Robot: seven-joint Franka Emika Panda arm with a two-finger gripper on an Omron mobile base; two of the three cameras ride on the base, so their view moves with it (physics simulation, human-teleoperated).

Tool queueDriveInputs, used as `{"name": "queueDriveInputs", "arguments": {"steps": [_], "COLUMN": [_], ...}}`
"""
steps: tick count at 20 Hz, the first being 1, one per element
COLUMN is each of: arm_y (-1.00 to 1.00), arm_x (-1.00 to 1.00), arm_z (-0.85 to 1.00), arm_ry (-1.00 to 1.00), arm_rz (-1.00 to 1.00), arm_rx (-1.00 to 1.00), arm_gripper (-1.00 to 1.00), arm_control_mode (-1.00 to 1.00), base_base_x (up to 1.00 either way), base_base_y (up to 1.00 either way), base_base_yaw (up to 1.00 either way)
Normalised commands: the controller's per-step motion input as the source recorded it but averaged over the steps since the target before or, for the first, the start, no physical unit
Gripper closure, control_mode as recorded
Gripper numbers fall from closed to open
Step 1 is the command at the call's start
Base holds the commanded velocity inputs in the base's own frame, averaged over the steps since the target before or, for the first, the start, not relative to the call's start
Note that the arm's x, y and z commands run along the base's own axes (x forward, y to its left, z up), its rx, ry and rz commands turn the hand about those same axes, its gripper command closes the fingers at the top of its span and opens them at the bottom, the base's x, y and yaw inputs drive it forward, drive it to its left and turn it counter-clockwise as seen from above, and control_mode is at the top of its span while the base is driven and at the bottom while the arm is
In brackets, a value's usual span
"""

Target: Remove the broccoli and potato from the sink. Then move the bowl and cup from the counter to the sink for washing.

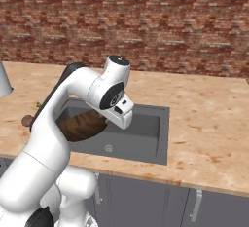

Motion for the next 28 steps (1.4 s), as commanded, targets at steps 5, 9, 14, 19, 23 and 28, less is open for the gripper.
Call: {"name": "queueDriveInputs", "arguments": {"steps": [5,9,14,19,23,28], "arm_y": [-0.14,-0.1,-0.06,-0.01,0.0,0.0], "arm_x": [0.07,0.1,0.14,0.11,0.1,0.13], "arm_z": [0.0,0.0,0.0,-0.03,-0.11,-0.14], "arm_ry": [-0.02,0.0,0.0,0.0,0.0,0.0], "arm_rz": [0.04,0.0,0.0,0.0,0.0,0.0], "arm_rx": [0.01,0.03,0.04,0.07,0.06,0.02], "arm_gripper": [1.0,1.0,1.0,1.0,1.0,1.0], "arm_control_mode": [-1.0,-1.0,-1.0,-1.0,-1.0,-1.0], "base_base_x": [0.0,0.0,0.0,0.0,0.0,0.0], "base_base_y": [0.0,0.0,0.0,0.0,0.0,0.0], "base_base_yaw": [0.0,0.0,0.0,0.0,0.0,0.0]}}
